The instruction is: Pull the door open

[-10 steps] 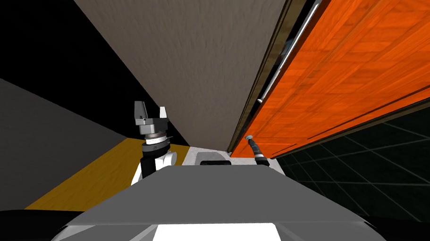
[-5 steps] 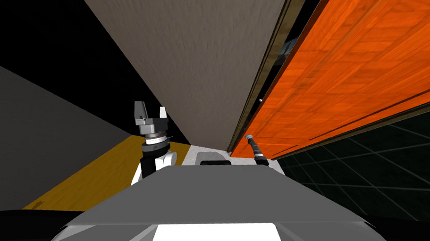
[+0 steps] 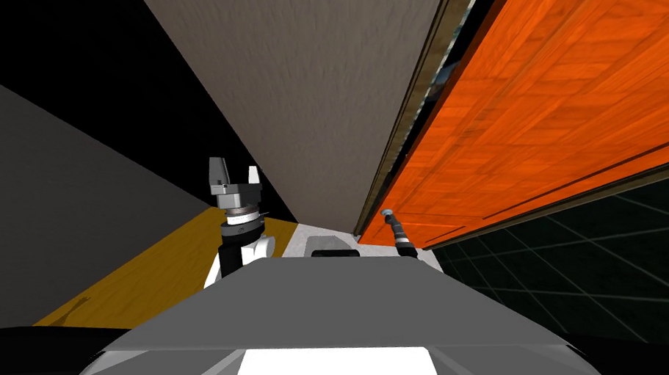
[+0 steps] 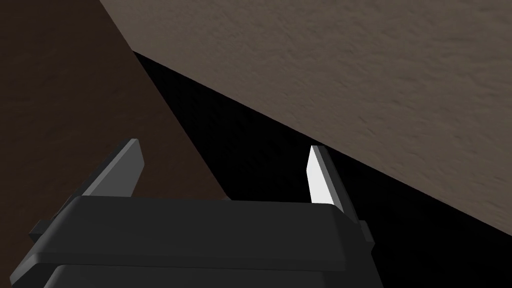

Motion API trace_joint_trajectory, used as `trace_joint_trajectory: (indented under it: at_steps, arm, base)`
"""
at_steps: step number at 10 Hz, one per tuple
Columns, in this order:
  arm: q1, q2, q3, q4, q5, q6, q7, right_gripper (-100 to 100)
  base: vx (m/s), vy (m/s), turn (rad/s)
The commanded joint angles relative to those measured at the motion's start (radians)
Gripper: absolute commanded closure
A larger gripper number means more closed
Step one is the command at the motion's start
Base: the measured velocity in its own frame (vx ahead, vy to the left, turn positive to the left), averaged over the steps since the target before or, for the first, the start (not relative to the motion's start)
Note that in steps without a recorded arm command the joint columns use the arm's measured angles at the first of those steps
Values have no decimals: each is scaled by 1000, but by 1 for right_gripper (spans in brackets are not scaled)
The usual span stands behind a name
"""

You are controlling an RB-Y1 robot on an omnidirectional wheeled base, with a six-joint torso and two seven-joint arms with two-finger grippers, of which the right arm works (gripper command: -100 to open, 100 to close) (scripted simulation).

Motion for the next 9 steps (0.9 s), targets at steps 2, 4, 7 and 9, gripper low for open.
trace_joint_trajectory:
  at_steps: [2,4,7,9]
  arm:
    - [-9,7,12,7,-14,0,-59,100]
    - [-14,8,17,10,-28,3,-100,100]
    - [-24,9,28,16,-56,9,-179,100]
    - [-29,9,33,18,-70,11,-223,100]
  base:
    - [-35,-19,49]
    - [-33,-20,48]
    - [-40,-19,57]
    - [-38,-16,36]
